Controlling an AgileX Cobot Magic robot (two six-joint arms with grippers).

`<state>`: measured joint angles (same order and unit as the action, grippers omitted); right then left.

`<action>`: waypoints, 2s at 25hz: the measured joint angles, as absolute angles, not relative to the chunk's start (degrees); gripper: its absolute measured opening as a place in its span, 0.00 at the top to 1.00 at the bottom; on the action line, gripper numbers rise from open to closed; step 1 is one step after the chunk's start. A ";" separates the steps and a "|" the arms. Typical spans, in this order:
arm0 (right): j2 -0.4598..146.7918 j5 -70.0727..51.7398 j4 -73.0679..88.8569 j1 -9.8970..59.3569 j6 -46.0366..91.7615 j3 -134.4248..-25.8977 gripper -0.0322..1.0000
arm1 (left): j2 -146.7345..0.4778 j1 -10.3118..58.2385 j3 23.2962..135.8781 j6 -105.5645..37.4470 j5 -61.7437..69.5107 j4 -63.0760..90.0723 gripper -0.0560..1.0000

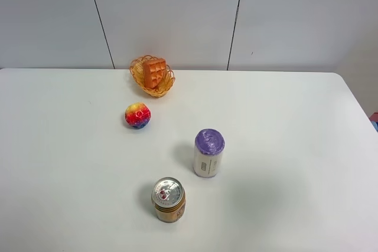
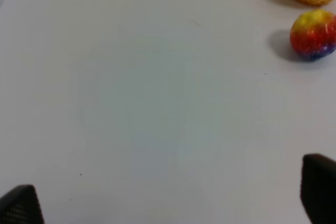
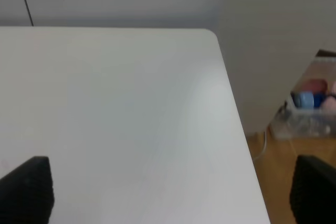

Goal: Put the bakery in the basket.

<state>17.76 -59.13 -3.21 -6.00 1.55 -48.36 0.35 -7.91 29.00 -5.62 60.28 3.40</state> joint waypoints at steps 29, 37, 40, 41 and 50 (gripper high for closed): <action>1.54 -60.50 1.73 -6.00 -0.55 -27.38 0.11 | 0.35 -7.91 29.00 -5.62 60.28 3.40 0.00; -0.12 -60.50 1.73 -6.00 -0.55 -27.38 0.11 | 0.35 -7.91 29.00 -5.62 60.28 3.40 0.00; -0.12 -60.50 1.73 -6.00 -0.55 -27.38 0.11 | 0.35 -7.91 29.00 -5.62 60.28 3.40 0.00; -0.12 -60.50 1.73 -6.00 -0.55 -27.38 0.11 | 0.35 -7.91 29.00 -5.62 60.28 3.40 0.00; -0.12 -60.50 1.73 -6.00 -0.55 -27.38 0.11 | 0.35 -7.91 29.00 -5.62 60.28 3.40 0.00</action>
